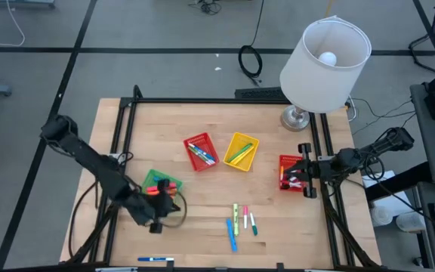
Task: Pick & Place Markers
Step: Put the blue highlighter into the green bin
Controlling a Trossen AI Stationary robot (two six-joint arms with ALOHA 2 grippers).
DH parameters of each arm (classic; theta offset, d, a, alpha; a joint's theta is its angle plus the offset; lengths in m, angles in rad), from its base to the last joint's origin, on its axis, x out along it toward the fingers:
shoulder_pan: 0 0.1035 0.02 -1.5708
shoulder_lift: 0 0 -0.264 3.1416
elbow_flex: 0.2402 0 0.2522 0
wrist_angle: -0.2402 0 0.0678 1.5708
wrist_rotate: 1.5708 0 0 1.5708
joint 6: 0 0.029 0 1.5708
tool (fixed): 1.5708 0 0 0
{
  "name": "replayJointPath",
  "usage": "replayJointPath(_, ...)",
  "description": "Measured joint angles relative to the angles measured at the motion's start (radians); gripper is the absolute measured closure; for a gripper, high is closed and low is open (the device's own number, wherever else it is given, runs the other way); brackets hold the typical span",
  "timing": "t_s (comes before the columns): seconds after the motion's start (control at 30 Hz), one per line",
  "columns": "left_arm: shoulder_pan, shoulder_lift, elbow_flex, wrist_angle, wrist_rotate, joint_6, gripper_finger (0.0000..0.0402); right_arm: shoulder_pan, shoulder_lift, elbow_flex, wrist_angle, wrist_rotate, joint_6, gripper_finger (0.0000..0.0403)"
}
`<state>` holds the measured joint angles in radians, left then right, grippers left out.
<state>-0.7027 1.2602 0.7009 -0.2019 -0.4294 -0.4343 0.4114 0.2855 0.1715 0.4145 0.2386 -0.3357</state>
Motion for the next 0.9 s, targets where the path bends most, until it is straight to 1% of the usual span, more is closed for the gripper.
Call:
replayJointPath(0.07,-0.011,0.067,0.088,-0.081,0.002,-0.01,0.038,0.0,0.0,0.0,-0.001,0.0,0.003,0.0403)
replayJointPath(0.2,0.005,0.171,0.235,-0.114,0.014,-0.01,0.038,0.0,0.0,0.0,0.0,0.0,0.002,0.0403)
replayJointPath(0.27,0.057,0.239,0.319,-0.14,0.109,-0.009,0.0378,0.0,0.0,0.0,0.001,0.0,-0.003,0.0403)
replayJointPath(0.37,0.149,0.358,0.464,-0.244,0.274,0.037,0.0367,0.0,0.002,0.0,0.021,0.0,-0.013,0.0403)
replayJointPath(0.47,0.215,0.477,0.614,-0.315,0.386,0.164,0.0344,0.0,0.003,0.0,0.039,-0.001,-0.016,0.0403)
replayJointPath(0.53,0.248,0.553,0.706,-0.345,0.425,0.268,0.0324,0.0,0.004,0.0,0.038,-0.003,-0.016,0.0403)
replayJointPath(0.63,0.286,0.657,0.829,-0.351,0.425,0.425,0.0291,0.0,0.004,0.0,0.03,-0.003,-0.012,0.0403)
replayJointPath(0.73,0.312,0.742,0.918,-0.354,0.421,0.53,0.0256,0.0,0.004,0.0,0.02,-0.003,-0.009,0.0403)
replayJointPath(0.83,0.324,0.81,0.96,-0.358,0.429,0.644,0.0228,0.0,0.004,0.0,0.015,-0.004,-0.006,0.0403)
replayJointPath(0.9,0.329,0.852,0.973,-0.357,0.43,0.725,0.0216,0.0,0.005,0.0,0.011,-0.004,-0.005,0.0403)
